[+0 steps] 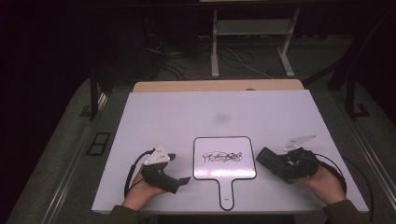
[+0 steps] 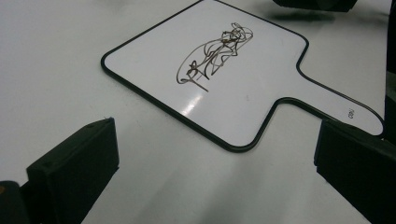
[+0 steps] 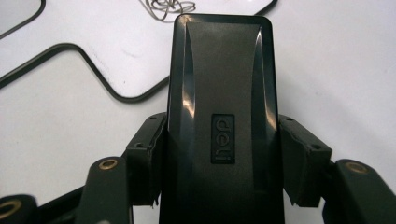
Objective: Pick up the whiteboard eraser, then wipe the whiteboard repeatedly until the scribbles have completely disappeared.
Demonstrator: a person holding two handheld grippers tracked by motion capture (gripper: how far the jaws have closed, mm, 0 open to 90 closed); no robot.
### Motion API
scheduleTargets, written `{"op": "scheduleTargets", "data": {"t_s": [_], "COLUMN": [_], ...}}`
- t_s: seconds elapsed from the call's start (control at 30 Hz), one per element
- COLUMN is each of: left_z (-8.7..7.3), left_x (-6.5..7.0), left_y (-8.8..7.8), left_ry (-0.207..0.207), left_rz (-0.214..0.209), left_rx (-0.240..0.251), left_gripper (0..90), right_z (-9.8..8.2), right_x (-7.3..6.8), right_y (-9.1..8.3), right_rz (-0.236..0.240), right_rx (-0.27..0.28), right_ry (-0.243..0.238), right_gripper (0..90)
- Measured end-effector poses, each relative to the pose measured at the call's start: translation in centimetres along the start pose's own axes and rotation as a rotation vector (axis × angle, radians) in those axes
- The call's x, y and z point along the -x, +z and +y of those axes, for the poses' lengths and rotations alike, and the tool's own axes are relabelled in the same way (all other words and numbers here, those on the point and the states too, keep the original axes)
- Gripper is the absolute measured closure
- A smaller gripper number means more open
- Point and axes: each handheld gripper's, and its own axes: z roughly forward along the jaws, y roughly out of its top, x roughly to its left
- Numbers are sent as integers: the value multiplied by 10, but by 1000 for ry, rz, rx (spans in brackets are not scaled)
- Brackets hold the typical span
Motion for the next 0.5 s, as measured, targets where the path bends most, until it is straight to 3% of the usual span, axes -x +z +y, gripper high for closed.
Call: {"op": "scheduleTargets", "data": {"t_s": [0.5], "left_z": [0], "left_x": [0], "left_y": [1], "left_ry": [-9], "left_rz": [-2], "left_rx": [11], "left_gripper": [0], "right_z": [34], "right_x": [2], "right_y": [4], "right_rz": [48], "right_rx": [42], "right_ry": [-38], "right_gripper": [384]}}
